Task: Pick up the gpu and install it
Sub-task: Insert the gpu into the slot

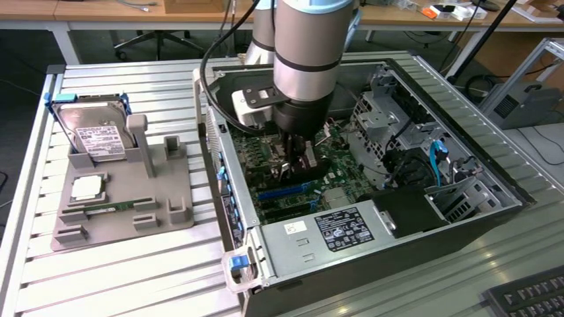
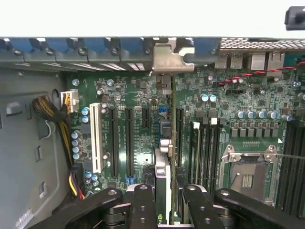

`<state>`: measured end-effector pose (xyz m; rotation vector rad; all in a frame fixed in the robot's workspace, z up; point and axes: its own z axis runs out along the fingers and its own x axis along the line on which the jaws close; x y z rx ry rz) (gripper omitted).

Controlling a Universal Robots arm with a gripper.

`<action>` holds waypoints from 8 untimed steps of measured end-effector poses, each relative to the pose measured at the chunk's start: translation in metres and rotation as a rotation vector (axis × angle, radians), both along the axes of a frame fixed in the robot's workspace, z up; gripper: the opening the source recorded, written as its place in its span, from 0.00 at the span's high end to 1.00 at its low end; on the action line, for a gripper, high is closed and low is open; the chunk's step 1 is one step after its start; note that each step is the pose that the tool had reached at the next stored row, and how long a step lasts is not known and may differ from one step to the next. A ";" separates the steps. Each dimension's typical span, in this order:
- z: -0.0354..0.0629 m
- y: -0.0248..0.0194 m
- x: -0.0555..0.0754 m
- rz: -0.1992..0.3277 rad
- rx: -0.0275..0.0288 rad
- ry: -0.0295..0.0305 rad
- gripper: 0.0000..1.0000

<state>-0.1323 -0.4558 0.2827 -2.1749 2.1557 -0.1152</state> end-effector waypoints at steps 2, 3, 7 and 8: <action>-0.0009 -0.0002 -0.001 0.000 -0.0009 -0.0001 0.73; -0.0016 -0.0002 -0.001 0.000 -0.0010 -0.0001 0.73; -0.0050 -0.0002 -0.001 -0.003 -0.0011 0.0000 0.73; -0.0055 -0.0002 -0.001 -0.004 -0.0012 0.0000 0.73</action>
